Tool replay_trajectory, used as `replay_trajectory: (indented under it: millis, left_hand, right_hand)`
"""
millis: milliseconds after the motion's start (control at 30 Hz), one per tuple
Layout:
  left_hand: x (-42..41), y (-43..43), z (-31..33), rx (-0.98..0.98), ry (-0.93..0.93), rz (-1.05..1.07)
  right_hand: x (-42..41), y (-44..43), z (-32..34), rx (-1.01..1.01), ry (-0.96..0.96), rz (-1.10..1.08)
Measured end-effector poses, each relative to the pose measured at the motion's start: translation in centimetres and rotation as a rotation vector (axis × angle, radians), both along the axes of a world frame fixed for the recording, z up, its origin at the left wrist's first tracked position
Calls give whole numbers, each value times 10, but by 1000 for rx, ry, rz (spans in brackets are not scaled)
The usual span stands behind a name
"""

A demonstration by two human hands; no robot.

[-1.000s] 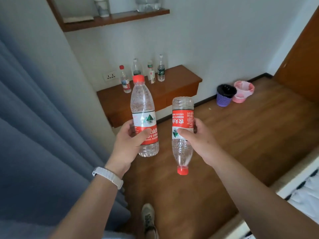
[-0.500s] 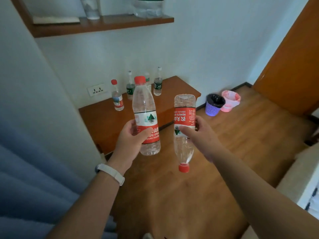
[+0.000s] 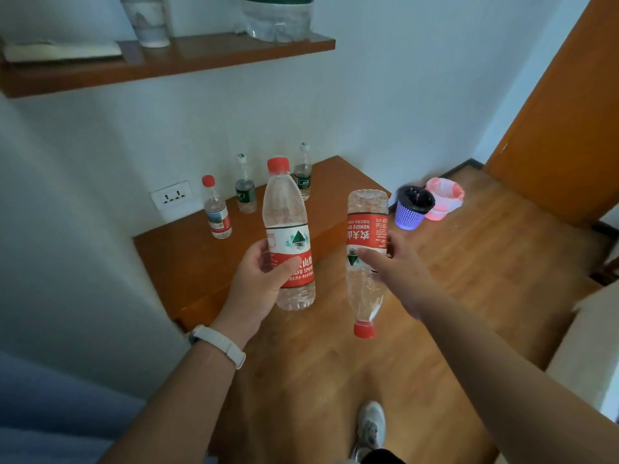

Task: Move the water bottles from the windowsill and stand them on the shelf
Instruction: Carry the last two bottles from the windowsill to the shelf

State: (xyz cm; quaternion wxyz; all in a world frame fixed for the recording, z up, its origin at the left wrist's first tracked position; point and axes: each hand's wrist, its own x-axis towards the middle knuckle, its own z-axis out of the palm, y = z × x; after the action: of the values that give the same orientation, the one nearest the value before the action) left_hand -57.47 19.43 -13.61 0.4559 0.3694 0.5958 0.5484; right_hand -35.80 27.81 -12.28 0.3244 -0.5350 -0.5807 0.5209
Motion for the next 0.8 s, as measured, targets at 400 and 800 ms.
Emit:
replay_trajectory:
  millis: [400, 800]
  left_hand:
    - [44, 148, 9, 37, 168, 49]
    - [144, 322, 19, 99, 282, 87]
  right_hand:
    - [44, 155, -22, -54, 105, 33]
    - [138, 312, -30, -183, 232, 9]
